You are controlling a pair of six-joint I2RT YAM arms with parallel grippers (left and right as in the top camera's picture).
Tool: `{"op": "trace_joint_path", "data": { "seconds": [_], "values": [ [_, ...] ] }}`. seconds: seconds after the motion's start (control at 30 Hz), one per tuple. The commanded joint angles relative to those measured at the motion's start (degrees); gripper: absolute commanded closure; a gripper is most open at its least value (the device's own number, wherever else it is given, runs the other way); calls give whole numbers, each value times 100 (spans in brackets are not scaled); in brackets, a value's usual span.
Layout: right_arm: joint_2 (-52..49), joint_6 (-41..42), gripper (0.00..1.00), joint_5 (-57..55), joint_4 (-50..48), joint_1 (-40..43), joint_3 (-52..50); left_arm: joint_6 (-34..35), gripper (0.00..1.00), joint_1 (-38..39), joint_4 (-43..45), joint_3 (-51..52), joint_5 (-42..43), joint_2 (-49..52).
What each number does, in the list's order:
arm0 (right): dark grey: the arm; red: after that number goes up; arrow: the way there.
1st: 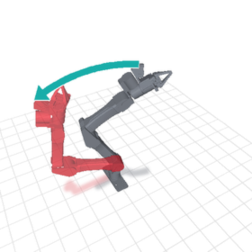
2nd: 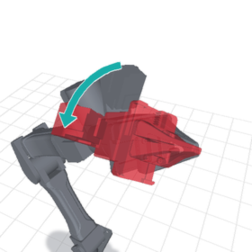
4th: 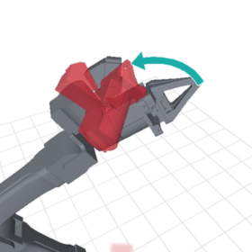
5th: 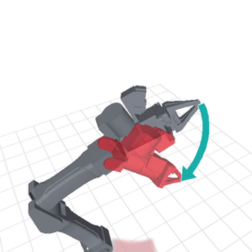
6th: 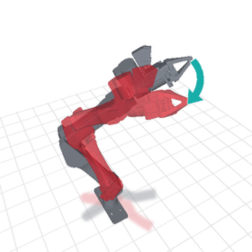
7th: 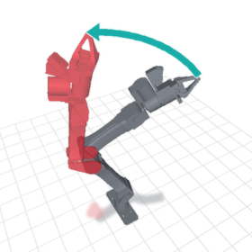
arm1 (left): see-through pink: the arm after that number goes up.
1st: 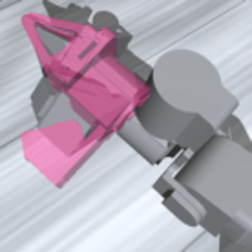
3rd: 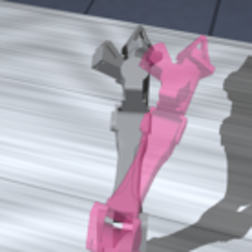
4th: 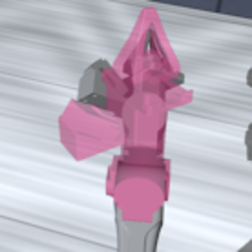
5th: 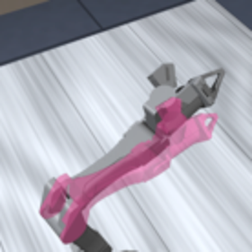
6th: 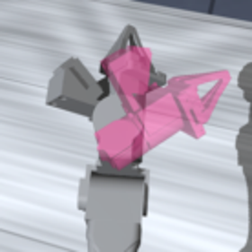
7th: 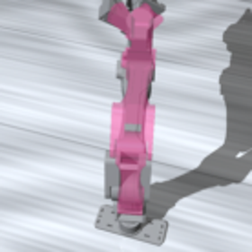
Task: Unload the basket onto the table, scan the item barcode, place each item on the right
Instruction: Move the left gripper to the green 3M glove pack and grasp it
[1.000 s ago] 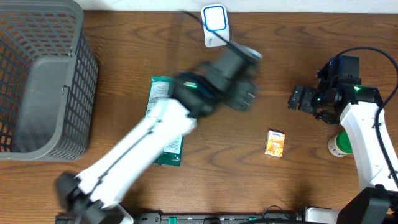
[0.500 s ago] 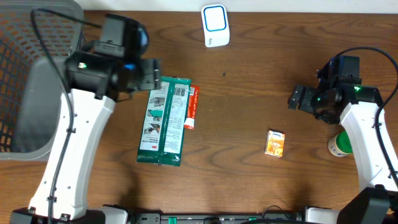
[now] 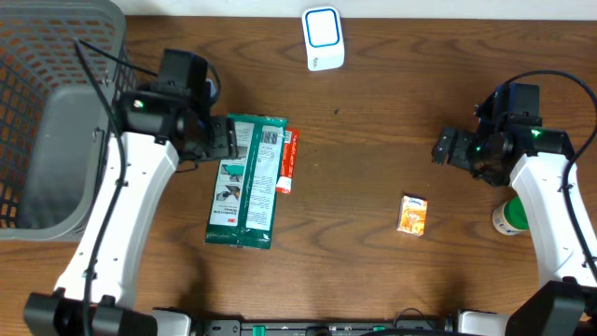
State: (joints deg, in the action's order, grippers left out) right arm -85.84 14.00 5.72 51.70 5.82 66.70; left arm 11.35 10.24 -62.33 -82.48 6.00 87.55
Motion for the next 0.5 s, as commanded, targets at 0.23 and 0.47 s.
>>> {"op": "trace_joint_path", "data": {
  "seconds": [0.23,0.47],
  "values": [
    [109,28,1,33,-7,-24,122,13,38,341,1473,1147,151,101],
    [109,28,1,33,-4,-24,122,-52,31,315,1473,1150,-304,455]
  ]
}}
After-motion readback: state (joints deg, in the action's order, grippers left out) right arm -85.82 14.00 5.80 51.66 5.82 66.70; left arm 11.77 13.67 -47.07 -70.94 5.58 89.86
